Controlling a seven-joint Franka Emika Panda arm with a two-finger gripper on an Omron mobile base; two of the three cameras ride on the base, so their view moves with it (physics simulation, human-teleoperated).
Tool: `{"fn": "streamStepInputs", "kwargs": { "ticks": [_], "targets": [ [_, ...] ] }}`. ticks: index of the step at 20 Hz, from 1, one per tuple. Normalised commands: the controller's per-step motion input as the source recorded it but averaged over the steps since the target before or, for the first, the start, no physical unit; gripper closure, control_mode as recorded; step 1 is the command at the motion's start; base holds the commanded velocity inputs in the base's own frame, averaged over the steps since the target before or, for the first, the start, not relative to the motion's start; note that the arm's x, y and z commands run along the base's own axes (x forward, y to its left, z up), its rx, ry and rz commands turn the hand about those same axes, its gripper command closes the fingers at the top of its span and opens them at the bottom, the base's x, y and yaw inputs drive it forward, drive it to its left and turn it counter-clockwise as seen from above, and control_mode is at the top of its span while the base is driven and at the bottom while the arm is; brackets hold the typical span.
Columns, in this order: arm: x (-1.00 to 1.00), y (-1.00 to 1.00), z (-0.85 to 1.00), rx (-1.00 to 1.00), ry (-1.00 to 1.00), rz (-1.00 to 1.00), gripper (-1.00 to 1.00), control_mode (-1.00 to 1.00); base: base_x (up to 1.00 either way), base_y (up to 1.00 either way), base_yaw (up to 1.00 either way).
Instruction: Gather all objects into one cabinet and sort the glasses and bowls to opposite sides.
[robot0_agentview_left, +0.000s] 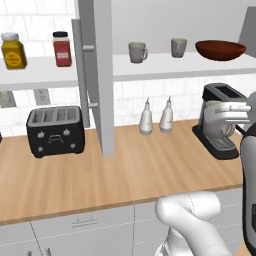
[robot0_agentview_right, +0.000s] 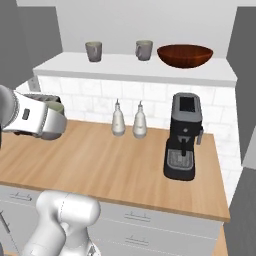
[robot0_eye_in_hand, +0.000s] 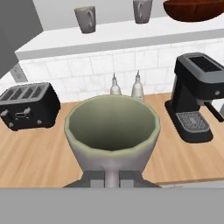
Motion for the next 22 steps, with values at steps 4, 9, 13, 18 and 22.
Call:
{"fn": "streamStepInputs", "kwargs": {
  "ticks": [4, 9, 13, 18, 22],
  "targets": [
    [0.00, 0.00, 0.00, 0.00, 0.00, 0.00, 1.00, 1.00, 0.26, 0.00, -0.01],
    [0.00, 0.00, 0.00, 0.00, 0.00, 0.00, 1.00, 1.00, 0.04, 0.00, 0.00],
    [0.00, 0.00, 0.09, 0.00, 0.00, 0.00, 1.00, -1.00, 0.00, 0.00, 0.00],
    [0.00, 0.00, 0.52, 0.00, -0.02, 0.00, 1.00, -1.00, 0.00, 0.00, 0.00],
    [0.05, 0.00, 0.59, 0.00, -0.06, 0.00, 1.00, -1.00, 0.00, 0.00, 0.00]
  ]
}}
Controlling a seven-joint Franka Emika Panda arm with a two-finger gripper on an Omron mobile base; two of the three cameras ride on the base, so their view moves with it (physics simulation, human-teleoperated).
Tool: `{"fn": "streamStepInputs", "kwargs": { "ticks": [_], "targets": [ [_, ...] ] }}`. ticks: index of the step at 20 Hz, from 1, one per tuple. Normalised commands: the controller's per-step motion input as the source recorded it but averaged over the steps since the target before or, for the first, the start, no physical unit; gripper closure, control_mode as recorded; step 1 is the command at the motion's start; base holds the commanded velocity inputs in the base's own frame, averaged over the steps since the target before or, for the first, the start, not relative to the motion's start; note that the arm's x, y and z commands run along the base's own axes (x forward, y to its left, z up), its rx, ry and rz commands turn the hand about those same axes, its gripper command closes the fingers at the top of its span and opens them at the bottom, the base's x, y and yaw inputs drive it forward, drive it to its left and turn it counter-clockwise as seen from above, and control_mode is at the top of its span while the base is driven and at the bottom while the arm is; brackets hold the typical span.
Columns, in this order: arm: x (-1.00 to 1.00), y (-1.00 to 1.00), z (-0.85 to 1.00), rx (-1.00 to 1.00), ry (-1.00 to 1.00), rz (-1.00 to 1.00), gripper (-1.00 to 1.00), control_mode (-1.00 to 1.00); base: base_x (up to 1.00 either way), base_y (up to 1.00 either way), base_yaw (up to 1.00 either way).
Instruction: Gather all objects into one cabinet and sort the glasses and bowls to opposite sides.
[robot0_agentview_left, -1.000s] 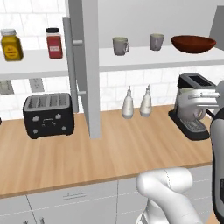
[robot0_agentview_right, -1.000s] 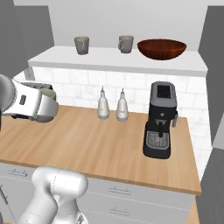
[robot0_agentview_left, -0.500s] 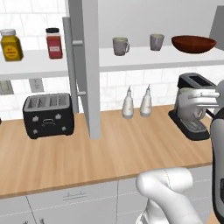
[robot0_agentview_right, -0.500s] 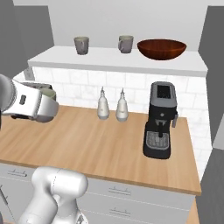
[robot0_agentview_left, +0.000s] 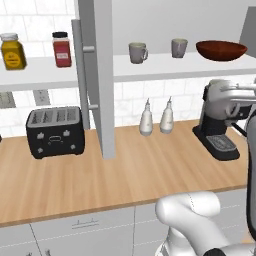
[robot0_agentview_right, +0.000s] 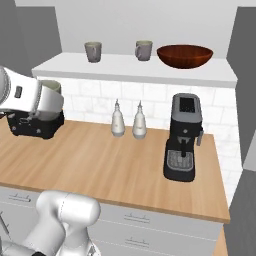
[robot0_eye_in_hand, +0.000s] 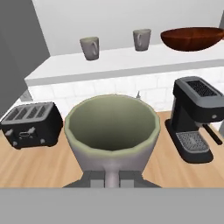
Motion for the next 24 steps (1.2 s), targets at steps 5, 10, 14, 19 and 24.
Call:
{"fn": "streamStepInputs", "kwargs": {
  "ticks": [5, 10, 14, 19, 24],
  "targets": [
    [0.27, 0.00, 0.45, 0.00, -0.06, 0.00, 1.00, -1.00, 0.00, 0.00, 0.00],
    [0.41, 0.00, 0.13, 0.00, -0.10, 0.01, 1.00, -1.00, 0.00, 0.00, 0.00],
    [0.55, -0.01, 0.00, 0.00, -0.10, 0.00, 1.00, -1.00, 0.00, 0.00, 0.00],
    [0.64, -0.08, 0.06, 0.00, -0.09, 0.01, 1.00, -1.00, 0.00, 0.00, 0.00],
    [0.78, -0.10, 0.00, 0.00, -0.02, 0.00, 1.00, -1.00, 0.00, 0.00, 0.00]
  ]
}}
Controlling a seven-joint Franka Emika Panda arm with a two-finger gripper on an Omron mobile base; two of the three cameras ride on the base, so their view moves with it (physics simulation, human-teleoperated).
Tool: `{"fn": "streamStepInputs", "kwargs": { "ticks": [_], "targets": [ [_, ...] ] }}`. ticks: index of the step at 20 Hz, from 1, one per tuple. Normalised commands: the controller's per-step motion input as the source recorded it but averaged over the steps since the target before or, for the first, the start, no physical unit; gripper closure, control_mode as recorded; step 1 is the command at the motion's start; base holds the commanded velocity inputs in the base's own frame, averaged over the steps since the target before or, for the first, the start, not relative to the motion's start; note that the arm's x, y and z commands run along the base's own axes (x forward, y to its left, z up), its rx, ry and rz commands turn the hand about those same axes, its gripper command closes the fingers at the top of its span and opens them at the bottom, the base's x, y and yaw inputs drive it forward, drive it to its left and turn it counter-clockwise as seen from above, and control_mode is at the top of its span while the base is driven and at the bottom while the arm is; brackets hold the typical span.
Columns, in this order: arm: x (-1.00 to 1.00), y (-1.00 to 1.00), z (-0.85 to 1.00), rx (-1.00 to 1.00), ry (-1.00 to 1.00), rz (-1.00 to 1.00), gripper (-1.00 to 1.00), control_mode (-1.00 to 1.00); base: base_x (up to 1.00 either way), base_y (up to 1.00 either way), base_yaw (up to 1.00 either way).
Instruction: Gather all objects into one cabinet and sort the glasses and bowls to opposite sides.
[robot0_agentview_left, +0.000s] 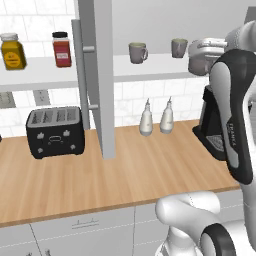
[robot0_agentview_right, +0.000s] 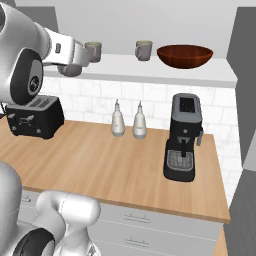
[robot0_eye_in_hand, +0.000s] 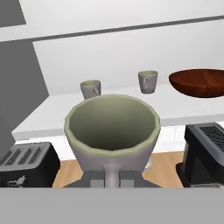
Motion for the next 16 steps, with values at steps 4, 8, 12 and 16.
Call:
{"fn": "streamStepInputs", "kwargs": {
  "ticks": [4, 8, 12, 16],
  "targets": [
    [0.87, -0.06, 0.00, 0.00, 0.00, 0.00, 1.00, -1.00, 0.00, 0.00, 0.00],
    [0.88, -0.09, 0.00, -0.01, 0.00, 0.00, 1.00, -1.00, 0.00, 0.00, 0.00],
    [0.87, -0.11, 0.00, -0.03, 0.00, 0.00, 1.00, -1.00, 0.00, 0.00, 0.00],
    [0.84, -0.04, -0.01, -0.05, 0.00, 0.00, 1.00, -1.00, 0.00, 0.00, 0.00]
  ]
}}
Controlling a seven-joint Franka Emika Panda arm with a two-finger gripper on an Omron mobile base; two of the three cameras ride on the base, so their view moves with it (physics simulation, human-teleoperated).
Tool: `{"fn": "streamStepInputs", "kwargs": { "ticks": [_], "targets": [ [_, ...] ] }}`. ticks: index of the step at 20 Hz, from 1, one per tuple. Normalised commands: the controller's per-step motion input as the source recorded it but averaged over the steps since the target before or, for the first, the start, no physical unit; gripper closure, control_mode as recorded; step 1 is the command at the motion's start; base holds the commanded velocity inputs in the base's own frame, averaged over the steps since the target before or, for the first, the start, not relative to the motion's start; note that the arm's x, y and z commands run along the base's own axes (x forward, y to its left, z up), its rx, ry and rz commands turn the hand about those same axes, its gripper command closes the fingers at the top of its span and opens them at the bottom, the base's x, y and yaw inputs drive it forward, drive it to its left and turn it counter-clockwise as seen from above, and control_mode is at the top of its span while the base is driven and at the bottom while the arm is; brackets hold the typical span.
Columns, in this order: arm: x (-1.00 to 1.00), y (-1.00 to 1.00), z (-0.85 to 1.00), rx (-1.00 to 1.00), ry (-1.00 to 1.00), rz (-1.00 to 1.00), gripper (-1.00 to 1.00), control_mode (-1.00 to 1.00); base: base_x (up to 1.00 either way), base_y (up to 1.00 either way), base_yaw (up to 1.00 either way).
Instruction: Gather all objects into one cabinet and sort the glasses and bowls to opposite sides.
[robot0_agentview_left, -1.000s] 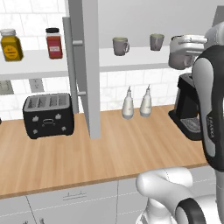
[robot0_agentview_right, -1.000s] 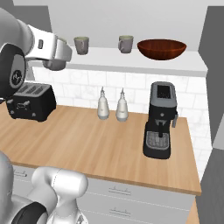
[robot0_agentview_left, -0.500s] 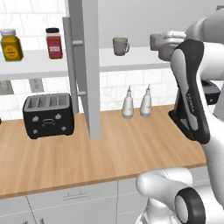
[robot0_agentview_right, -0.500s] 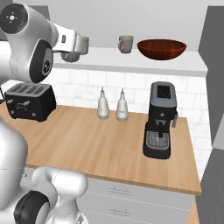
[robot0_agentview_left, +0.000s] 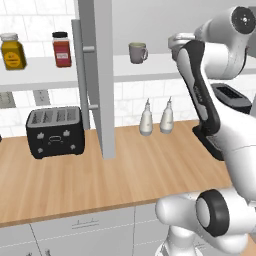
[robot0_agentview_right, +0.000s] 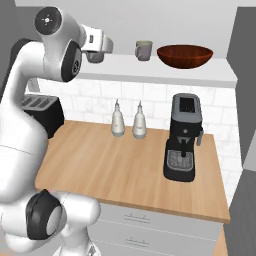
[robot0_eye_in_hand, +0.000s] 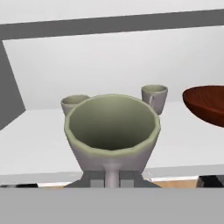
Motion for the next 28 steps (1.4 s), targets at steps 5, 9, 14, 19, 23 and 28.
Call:
{"fn": "streamStepInputs", "kwargs": {
  "ticks": [5, 9, 14, 19, 23, 28],
  "targets": [
    [0.73, 0.00, -0.02, -0.07, 0.00, 0.00, 1.00, -1.00, 0.00, 0.00, 0.00],
    [0.65, 0.00, -0.03, -0.06, 0.00, 0.00, 1.00, -1.00, 0.00, 0.00, 0.00],
    [0.48, 0.00, -0.07, -0.05, 0.00, 0.00, 1.00, -1.00, 0.00, 0.00, 0.00],
    [0.23, 0.00, -0.11, -0.01, 0.00, 0.00, 1.00, -1.00, 0.00, 0.00, 0.00],
    [0.12, 0.00, -0.14, 0.00, 0.01, 0.00, 1.00, -1.00, 0.00, 0.00, 0.00],
    [0.06, 0.00, -0.18, 0.00, 0.01, 0.00, 1.00, -1.00, 0.00, 0.00, 0.00]
  ]
}}
